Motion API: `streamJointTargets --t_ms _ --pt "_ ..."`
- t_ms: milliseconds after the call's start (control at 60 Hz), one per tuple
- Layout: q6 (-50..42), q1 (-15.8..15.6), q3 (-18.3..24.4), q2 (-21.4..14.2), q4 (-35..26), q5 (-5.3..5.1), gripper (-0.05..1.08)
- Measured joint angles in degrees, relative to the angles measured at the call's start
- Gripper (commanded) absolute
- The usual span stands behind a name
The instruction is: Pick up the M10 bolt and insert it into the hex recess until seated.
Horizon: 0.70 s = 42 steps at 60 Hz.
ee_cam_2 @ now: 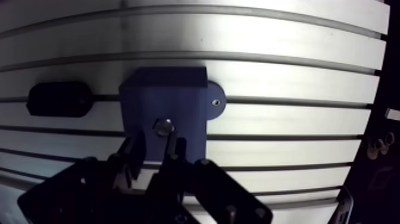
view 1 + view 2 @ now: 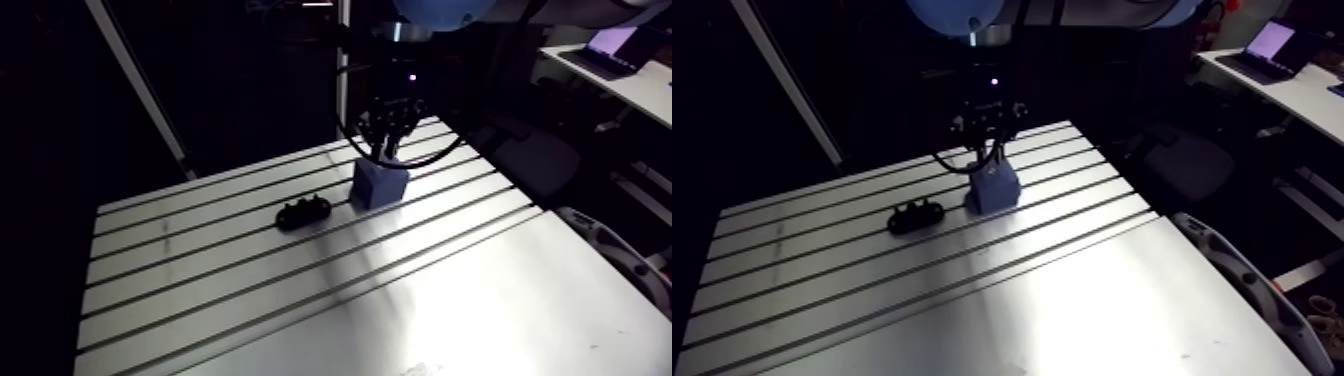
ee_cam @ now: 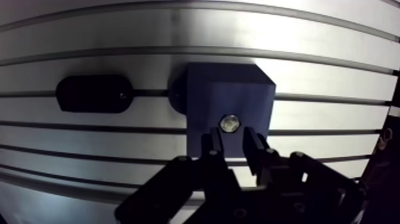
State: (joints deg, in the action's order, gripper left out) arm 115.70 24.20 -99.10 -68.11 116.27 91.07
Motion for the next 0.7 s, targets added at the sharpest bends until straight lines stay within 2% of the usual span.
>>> streamJointTargets --t_ms 283,700 --pt "0.0 -0.1 0.6 -2.3 -1.7 0.33 0.0" --pt "-1.6 -1.1 4.5 -8.9 -11.0 1.1 0.01"
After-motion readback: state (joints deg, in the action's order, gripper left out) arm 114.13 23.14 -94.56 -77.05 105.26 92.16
